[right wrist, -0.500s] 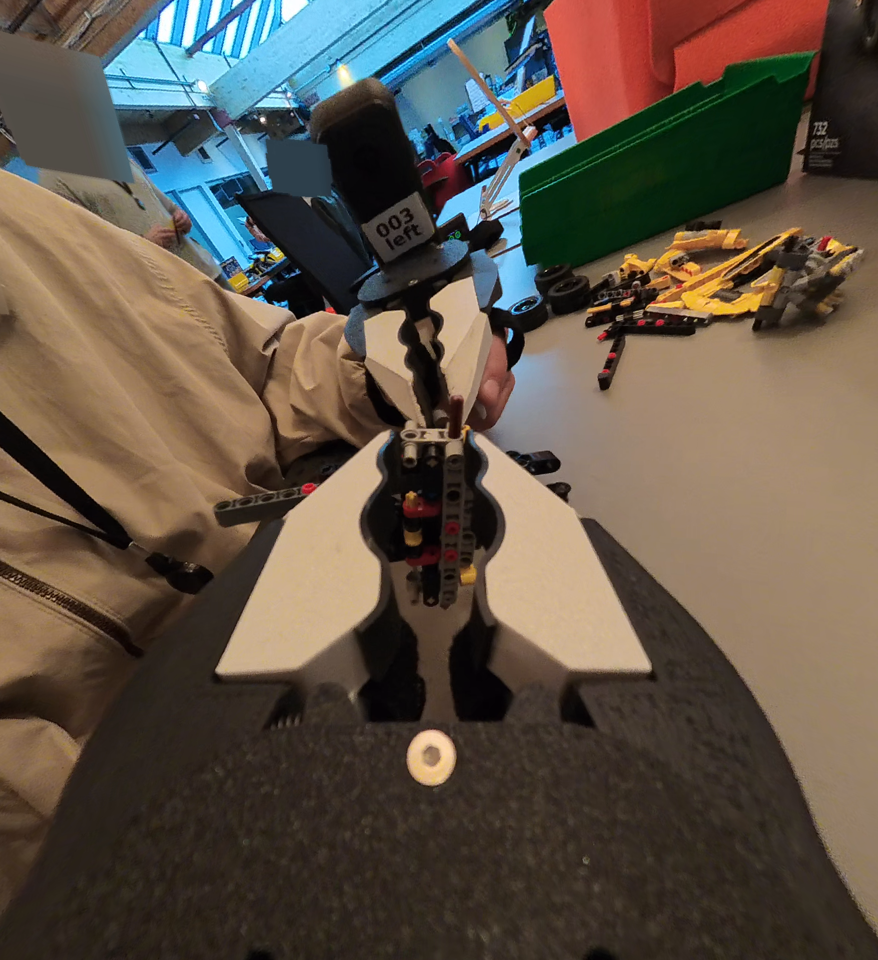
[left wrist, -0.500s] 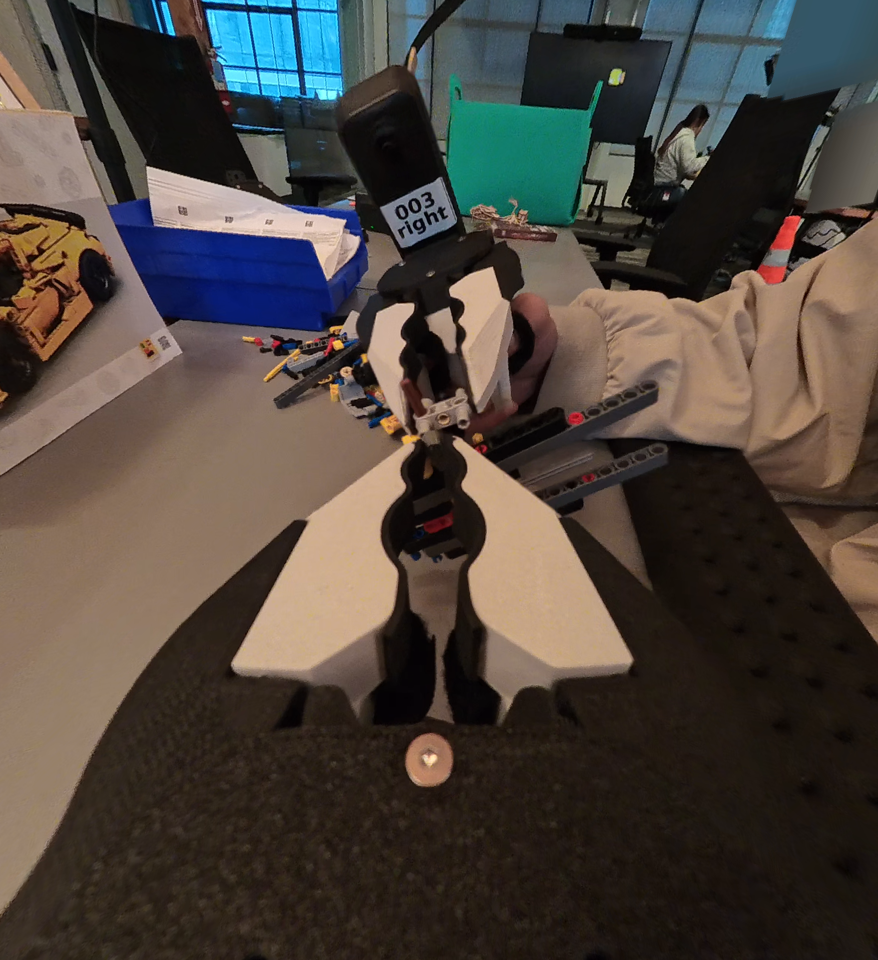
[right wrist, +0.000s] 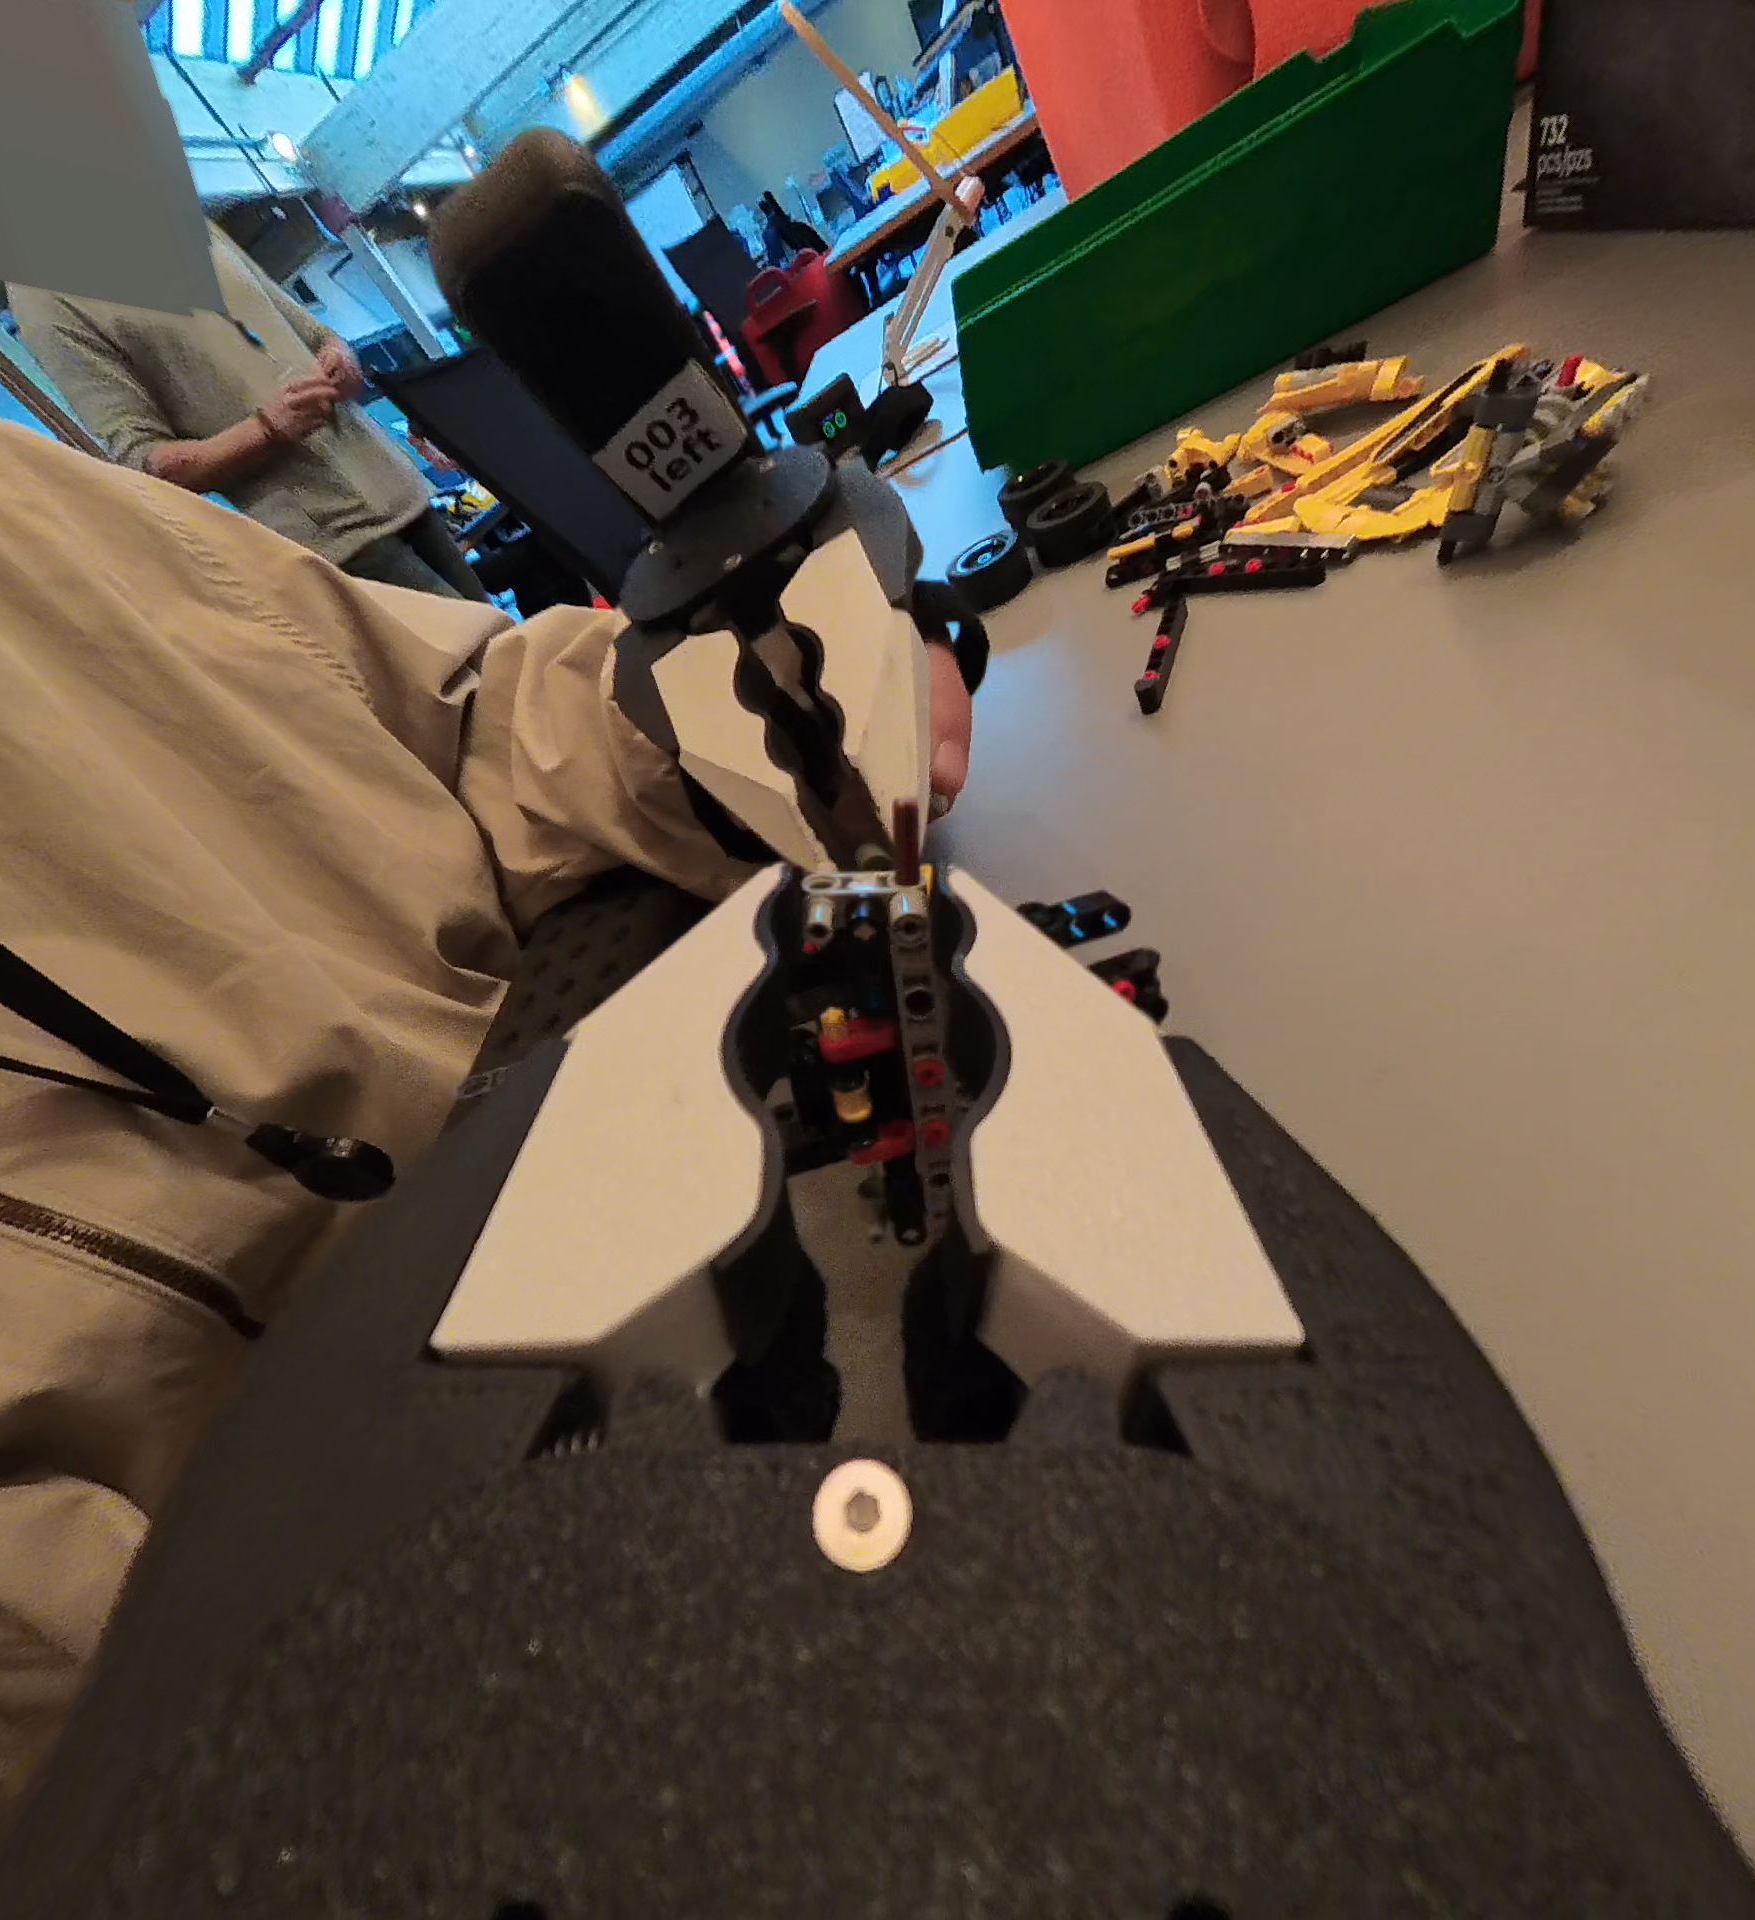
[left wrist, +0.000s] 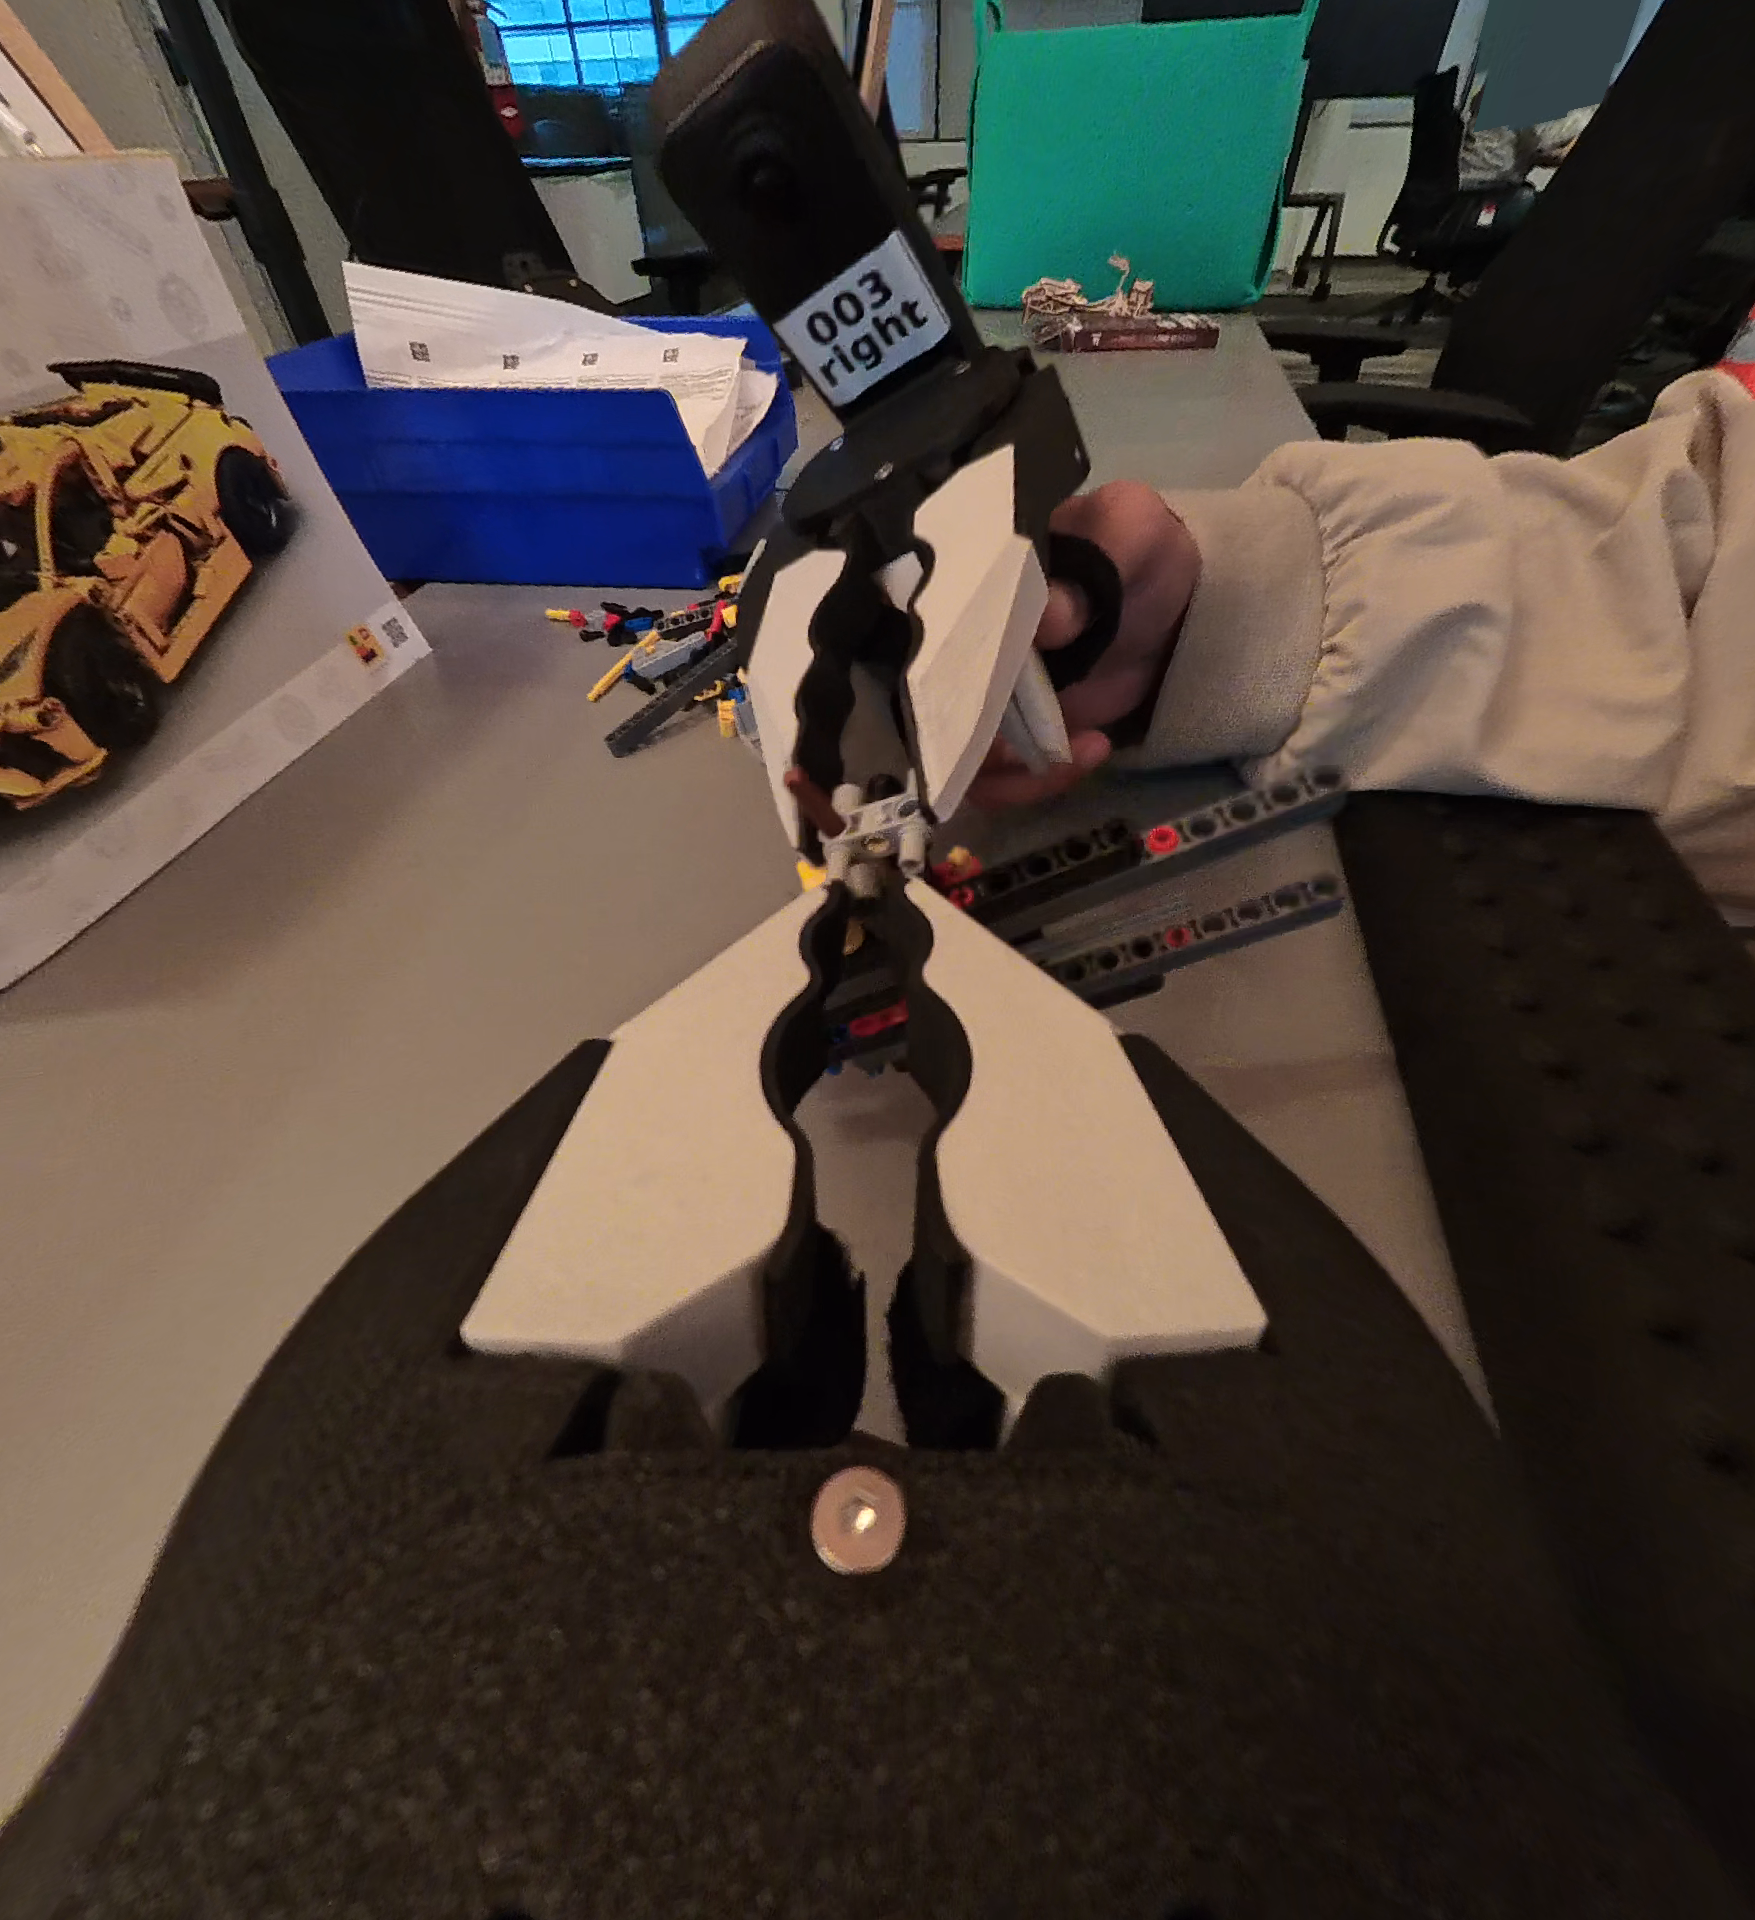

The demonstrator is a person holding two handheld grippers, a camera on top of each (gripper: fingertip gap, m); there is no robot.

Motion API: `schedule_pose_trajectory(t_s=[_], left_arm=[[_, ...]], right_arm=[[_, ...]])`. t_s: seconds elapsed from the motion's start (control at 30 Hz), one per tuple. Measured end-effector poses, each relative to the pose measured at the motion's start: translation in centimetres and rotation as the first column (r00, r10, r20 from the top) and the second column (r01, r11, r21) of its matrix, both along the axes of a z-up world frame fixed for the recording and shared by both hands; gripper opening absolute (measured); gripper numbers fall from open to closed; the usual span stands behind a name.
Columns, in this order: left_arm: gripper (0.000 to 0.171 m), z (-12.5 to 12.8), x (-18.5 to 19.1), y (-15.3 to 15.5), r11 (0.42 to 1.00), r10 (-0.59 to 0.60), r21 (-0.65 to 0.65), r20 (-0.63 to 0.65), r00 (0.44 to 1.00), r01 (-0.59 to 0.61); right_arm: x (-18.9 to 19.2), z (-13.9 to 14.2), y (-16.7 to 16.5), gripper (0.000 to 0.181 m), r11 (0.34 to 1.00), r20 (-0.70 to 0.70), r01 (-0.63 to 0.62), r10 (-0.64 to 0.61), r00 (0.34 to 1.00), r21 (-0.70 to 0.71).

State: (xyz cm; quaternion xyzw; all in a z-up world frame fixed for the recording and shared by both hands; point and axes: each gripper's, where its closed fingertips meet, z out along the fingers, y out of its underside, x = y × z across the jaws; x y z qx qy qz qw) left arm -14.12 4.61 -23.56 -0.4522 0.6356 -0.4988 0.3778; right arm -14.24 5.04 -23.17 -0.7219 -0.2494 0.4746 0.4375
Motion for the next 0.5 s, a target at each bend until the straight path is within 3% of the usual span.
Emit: schedule_pose_trajectory(t_s=[0.13, 0.3, 0.37, 0.5], left_arm=[[0.007, -0.2, 0.0, 0.0, 1.000, 0.001, 0.009, -0.012, 1.000, -0.001], [0.007, -1.6, 0.2, 0.0, 0.999, 0.007, 0.033, -0.076, 0.997, -0.005], [0.007, -1.3, 0.3, 0.0, 0.999, 0.011, 0.032, -0.062, 0.998, -0.009], [0.007, -1.2, 0.2, -0.2, 0.998, 0.005, 0.063, -0.045, 0.999, -0.002]], right_arm=[[-0.1, -0.2, 0.0, 0.023, 1.000, 0.028, -0.001, 0.001, 1.000, 0.014], [-0.2, -2.7, -0.1, 0.024, 0.999, 0.216, 0.010, -0.017, 0.976, 0.034], [-0.1, -2.3, 0.0, 0.024, 0.997, 0.254, 0.011, -0.029, 0.967, 0.075], [-0.1, -2.2, -0.3, 0.023, 0.998, 0.242, -0.012, -0.003, 0.970, 0.063]])
